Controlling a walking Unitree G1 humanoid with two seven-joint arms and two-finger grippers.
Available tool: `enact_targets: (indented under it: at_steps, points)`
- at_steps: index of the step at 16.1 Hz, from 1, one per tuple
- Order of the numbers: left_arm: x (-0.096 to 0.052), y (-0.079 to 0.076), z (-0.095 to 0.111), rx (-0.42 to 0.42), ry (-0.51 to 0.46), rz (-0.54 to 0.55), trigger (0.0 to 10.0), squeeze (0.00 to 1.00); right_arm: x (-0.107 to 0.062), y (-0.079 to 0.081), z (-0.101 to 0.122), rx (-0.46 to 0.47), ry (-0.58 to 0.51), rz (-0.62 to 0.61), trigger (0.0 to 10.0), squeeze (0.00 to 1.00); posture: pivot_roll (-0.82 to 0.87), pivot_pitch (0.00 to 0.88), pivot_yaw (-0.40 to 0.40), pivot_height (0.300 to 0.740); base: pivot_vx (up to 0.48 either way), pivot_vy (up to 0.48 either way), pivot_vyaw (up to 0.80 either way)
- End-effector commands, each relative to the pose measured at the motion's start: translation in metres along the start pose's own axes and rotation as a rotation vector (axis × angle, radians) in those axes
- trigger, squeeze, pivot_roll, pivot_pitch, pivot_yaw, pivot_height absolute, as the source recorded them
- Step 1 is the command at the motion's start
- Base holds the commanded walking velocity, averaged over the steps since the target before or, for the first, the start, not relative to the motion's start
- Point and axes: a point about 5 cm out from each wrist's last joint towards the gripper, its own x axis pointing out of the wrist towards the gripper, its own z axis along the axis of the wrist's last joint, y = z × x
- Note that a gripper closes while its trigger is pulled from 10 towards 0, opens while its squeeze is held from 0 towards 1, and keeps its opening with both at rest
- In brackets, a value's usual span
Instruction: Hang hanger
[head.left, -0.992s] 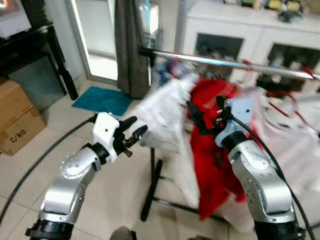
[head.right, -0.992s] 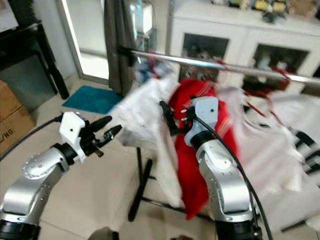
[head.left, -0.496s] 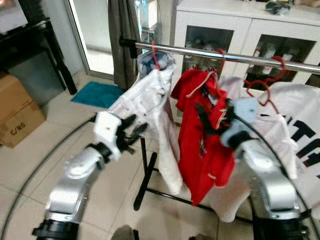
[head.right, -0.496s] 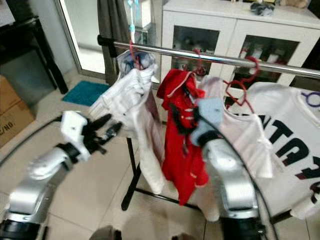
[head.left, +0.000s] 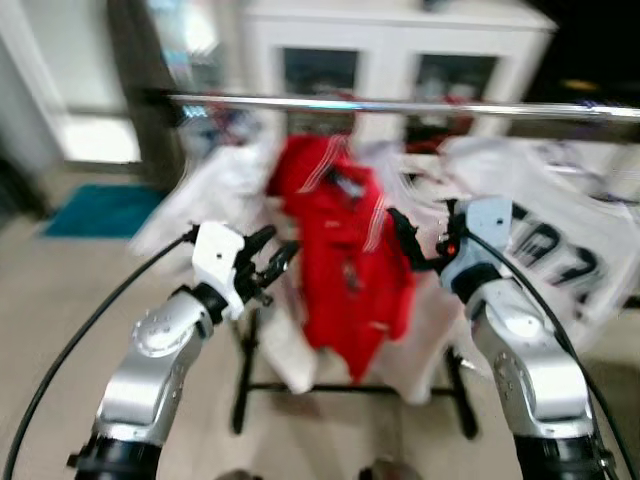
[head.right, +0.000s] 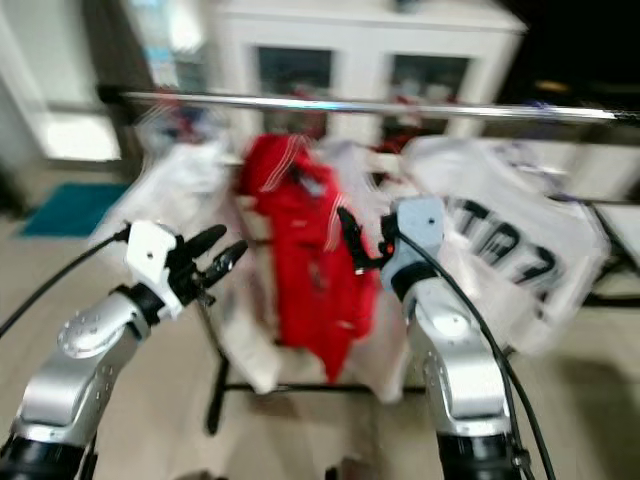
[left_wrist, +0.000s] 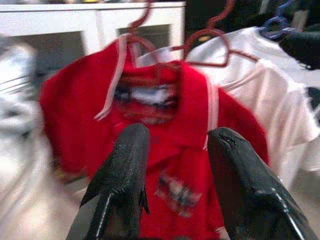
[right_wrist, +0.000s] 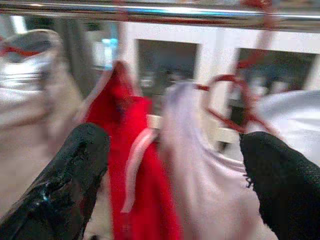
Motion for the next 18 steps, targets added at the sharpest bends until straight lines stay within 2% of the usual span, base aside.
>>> enact_targets:
  at_steps: [1,4,7,9,11,15,16,17,18]
  points:
    - [-0.001,0.003,0.002,0.017,0.003,0.012,10.0,0.0,0.001,0.003,0.001,0.004,-0.005,0.019,10.0,0.0,0.0,0.0,0.003,0.705,0.259,0.0,0.0]
    - [-0.001,0.003,0.001,0.018,0.004,0.008,10.0,0.0,0.001,0.004,0.001,-0.046,0.004,0.028,10.0,0.0,0.0,0.0,0.003,0.705,0.262,0.0,0.15]
    - [-0.001,0.002,0.001,0.018,0.008,0.002,10.0,0.0,0.002,0.002,0.003,-0.06,-0.003,0.016,10.0,0.0,0.0,0.0,0.003,0.705,0.27,0.0,0.8]
    - [-0.001,0.001,0.0,0.019,0.01,-0.004,10.0,0.0,0.003,-0.004,0.004,-0.025,-0.017,-0.024,10.0,0.0,0.0,0.0,0.003,0.705,0.276,0.0,0.0]
    - [-0.001,0.001,0.0,0.025,0.015,-0.009,10.0,0.0,0.004,-0.006,0.007,-0.057,-0.023,-0.016,10.0,0.0,0.0,0.0,0.002,0.705,0.272,0.0,0.0]
    - [-0.003,0.001,0.002,0.04,0.02,-0.046,10.0,0.0,0.008,-0.013,0.012,-0.101,-0.026,0.029,10.0,0.0,0.0,0.0,0.002,0.705,0.0,0.0,0.0]
    - [-0.004,0.001,0.002,0.047,0.028,-0.065,10.0,0.0,0.009,-0.014,0.012,-0.093,-0.021,0.052,10.0,0.24,0.0,0.0,0.001,0.705,0.0,0.0,0.0]
    - [-0.005,0.001,0.002,0.053,0.037,-0.088,10.0,0.0,0.01,-0.016,0.013,-0.088,-0.01,0.071,10.0,0.58,0.0,0.0,0.001,0.705,0.0,0.0,0.0]
    - [-0.007,-0.001,0.002,0.058,0.045,-0.121,10.0,0.0,0.013,-0.02,0.011,-0.103,0.018,0.084,10.0,1.0,0.0,0.0,-0.002,0.705,0.0,0.0,0.0]
